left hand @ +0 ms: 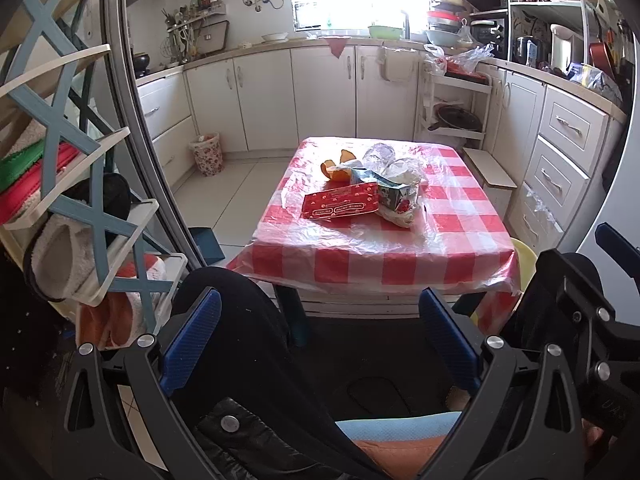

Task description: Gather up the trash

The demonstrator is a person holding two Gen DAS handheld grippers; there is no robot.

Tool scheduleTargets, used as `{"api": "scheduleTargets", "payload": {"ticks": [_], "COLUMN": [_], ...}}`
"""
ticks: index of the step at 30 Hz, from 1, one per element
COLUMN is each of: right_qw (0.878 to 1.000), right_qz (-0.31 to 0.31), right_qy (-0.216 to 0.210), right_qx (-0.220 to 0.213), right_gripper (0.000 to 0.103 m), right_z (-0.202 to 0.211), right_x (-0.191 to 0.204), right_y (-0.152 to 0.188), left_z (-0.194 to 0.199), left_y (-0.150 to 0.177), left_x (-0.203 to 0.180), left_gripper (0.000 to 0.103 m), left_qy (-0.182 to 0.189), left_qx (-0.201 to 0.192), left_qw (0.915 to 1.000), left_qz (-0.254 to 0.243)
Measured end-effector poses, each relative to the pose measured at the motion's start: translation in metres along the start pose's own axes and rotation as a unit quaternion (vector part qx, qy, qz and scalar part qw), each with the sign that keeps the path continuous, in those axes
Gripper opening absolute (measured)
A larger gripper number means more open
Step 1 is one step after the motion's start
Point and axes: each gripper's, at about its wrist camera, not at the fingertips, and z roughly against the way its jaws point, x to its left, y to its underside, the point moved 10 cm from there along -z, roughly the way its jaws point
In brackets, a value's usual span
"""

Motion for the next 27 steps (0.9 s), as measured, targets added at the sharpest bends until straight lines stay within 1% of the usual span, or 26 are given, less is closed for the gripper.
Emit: {"api": "scheduleTargets", "payload": {"ticks": [3, 13, 27], "right_qw": [1.000, 1.000, 1.000], "right_qz": [-0.002, -0.002, -0.002], "right_qy": [0.000, 0.000, 0.000], "right_qx": [0.000, 0.001, 0.001], "right_gripper": [0.096, 0.096, 0.096], "right_z": [0.0002, 0.0001, -0.0001], "right_x": [-0.0014, -0.0018, -0.0009], "right_y": [0.0003, 0.0010, 0.0014], "left_z": [0.0006, -0.0044, -0.0051], "left_y": [-0.0002, -0.0005, 0.0006], "left_x": [0.0017, 0.0063, 0.0073], "left_gripper": [0.095, 0.095, 0.095], "left_qy": [-0.006, 0.001, 0.001], "left_qx": [-0.004, 0.000, 0.001], "left_qw": [1.0000, 1.0000, 0.9999], "left_qz": [0.000, 0.009, 0.010]}}
